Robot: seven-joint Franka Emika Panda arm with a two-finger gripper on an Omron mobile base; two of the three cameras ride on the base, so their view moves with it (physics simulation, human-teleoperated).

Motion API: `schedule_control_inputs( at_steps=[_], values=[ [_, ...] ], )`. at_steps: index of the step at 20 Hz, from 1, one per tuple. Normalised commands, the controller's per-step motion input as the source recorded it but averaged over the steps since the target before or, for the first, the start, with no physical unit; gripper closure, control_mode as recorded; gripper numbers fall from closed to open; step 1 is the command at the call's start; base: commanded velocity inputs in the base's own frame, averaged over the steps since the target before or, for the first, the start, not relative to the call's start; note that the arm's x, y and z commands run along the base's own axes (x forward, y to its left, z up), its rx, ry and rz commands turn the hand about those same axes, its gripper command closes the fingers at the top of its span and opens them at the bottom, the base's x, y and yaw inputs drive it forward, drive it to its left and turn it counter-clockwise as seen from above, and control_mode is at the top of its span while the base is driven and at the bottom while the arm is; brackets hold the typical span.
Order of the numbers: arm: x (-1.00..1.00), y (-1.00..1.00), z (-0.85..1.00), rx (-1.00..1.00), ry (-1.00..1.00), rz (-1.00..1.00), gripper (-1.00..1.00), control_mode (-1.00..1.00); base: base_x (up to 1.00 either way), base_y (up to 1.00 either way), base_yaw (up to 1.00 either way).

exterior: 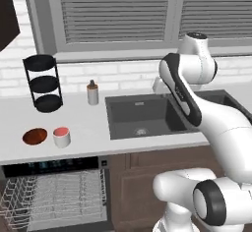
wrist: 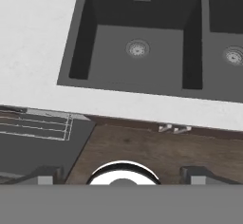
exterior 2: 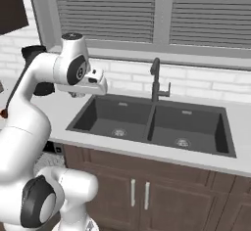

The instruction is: Pick up the cup and bowl from the counter, place them in the dishwasher, and close the dishwasher door.

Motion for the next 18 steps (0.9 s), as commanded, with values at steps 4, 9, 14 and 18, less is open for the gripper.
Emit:
schedule_control_inputs(
  at_steps=[4,9,14,18],
  values=[
    [0.00,0.00,0.00,0.00,0.00,0.00,-1.00,1.00,-0.08,0.00,0.74],
    [0.00,0.00,0.00,0.00,0.00,0.00,-1.00,1.00,-0.01,0.00,0.81],
    [0.00,0.00,0.00,0.00,0.00,0.00,-1.00,1.00,-0.09,-0.07,0.74],
    [0.00,0.00,0.00,0.00,0.00,0.00,-1.00,1.00,-0.26,-0.30,0.62]
  ],
)
